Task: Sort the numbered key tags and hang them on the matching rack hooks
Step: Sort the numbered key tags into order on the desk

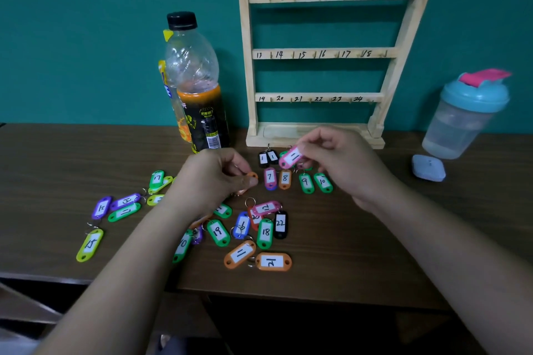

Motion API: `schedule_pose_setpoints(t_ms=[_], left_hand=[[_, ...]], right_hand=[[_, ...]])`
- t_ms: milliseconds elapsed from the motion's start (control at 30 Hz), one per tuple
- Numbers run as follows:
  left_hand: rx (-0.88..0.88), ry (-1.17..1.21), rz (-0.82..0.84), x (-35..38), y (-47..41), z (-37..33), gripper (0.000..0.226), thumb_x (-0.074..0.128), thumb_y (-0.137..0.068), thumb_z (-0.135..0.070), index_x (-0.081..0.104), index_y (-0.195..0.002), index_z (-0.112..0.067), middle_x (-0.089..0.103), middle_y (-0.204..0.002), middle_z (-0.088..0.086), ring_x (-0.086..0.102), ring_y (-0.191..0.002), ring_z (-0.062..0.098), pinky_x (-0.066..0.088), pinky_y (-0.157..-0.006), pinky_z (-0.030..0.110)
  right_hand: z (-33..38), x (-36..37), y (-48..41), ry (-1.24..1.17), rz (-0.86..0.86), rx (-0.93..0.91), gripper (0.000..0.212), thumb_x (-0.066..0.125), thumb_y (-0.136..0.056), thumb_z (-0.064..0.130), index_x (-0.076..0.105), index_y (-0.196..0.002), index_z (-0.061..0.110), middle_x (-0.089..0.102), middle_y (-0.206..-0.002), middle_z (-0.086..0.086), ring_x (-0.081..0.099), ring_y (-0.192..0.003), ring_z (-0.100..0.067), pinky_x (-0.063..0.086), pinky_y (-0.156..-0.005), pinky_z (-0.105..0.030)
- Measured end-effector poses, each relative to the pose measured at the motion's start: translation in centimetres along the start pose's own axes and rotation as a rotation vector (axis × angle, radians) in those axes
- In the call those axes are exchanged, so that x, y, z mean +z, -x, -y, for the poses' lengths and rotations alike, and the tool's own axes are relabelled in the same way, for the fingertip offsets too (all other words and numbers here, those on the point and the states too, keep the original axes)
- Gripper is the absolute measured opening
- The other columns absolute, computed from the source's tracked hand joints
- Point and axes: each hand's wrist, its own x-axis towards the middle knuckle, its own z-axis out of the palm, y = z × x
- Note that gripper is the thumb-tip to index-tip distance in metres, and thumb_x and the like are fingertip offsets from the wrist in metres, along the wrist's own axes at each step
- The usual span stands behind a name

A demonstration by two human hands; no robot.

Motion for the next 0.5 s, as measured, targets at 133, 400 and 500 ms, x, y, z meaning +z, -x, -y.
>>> schedule_pose_setpoints(t_ms=[133,400,500], left_hand=[[-0.028,-0.083,-0.017,0.1,-0.3,0.4,0.018,0.088,-0.084,-0.040,0.073,-0.092,-0.032,0.074,-0.083,-0.014,0.067,-0.081,0.000,0.048,-0.063,0.018],[0.003,-0.184,-0.031,-0.2,0.4,0.6,0.022,0.087,-0.083,-0.042,0.072,-0.097,-0.036,0.072,-0.086,-0.016,0.063,-0.087,-0.002,0.045,-0.068,0.016],[0.021,-0.186,-0.008,-0.1,0.9,-0.1,0.020,0.086,-0.084,-0.042,0.071,-0.096,-0.038,0.071,-0.086,-0.018,0.062,-0.086,-0.004,0.044,-0.068,0.016]], right_hand=[[-1.0,-3.0,-0.7,0.076,0.003,0.015,0.009,0.073,-0.100,0.021,0.081,-0.102,0.025,0.080,-0.088,0.005,0.072,-0.075,-0.006,0.050,-0.060,-0.013],[-3.5,-6.0,-0.8,0.344,0.026,0.054,0.011,0.071,-0.102,0.031,0.081,-0.105,0.030,0.074,-0.098,0.011,0.067,-0.090,-0.008,0.046,-0.069,-0.027],[-4.1,-6.1,-0.9,0.426,0.064,0.084,0.013,0.068,-0.103,0.032,0.080,-0.108,0.033,0.067,-0.107,0.019,0.058,-0.103,-0.004,0.040,-0.072,-0.022]])
